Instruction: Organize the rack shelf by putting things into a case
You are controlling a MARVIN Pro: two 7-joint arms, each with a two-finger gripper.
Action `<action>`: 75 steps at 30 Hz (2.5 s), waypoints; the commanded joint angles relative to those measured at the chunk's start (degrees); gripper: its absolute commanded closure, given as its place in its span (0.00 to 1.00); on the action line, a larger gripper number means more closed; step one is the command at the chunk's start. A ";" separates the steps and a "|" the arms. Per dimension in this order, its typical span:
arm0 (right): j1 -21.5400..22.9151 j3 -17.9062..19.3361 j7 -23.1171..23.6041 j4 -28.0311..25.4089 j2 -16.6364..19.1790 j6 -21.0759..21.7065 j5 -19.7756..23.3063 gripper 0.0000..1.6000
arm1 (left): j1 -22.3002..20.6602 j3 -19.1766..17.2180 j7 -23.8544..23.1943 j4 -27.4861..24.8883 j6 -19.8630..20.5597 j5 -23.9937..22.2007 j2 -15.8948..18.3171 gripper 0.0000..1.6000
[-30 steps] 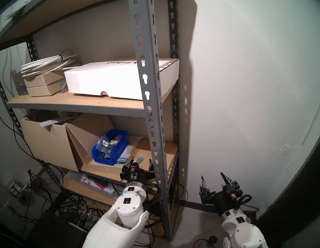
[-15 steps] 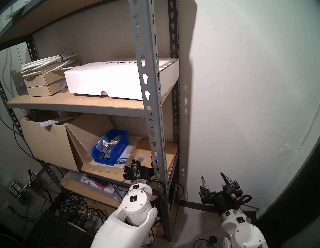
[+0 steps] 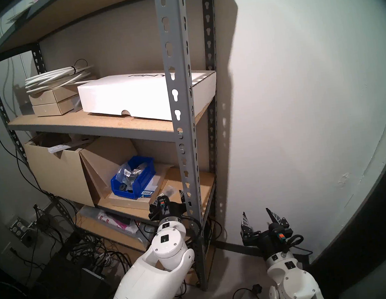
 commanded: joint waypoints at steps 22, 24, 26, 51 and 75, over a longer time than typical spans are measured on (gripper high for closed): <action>0.10 0.00 0.00 -1.11 0.01 -0.17 0.01 0.00 | -5.13 -2.13 2.75 2.53 1.32 -6.95 -3.61 0.00; 0.11 0.00 0.00 -1.10 0.01 -0.18 0.01 0.00 | -5.77 -2.48 2.72 2.55 1.58 -7.48 -3.83 0.00; 0.11 0.00 0.00 -1.09 0.01 -0.19 0.01 0.00 | -6.26 -2.70 2.95 2.34 2.00 -7.74 -3.93 0.00; 0.08 0.00 0.00 -1.15 0.01 -0.14 0.01 0.00 | -7.13 -4.69 3.79 3.14 6.32 -13.47 -5.68 0.00; 0.07 0.00 0.00 -1.16 0.01 -0.13 0.01 0.00 | -6.88 -4.01 3.79 3.68 6.14 -15.05 -5.18 0.35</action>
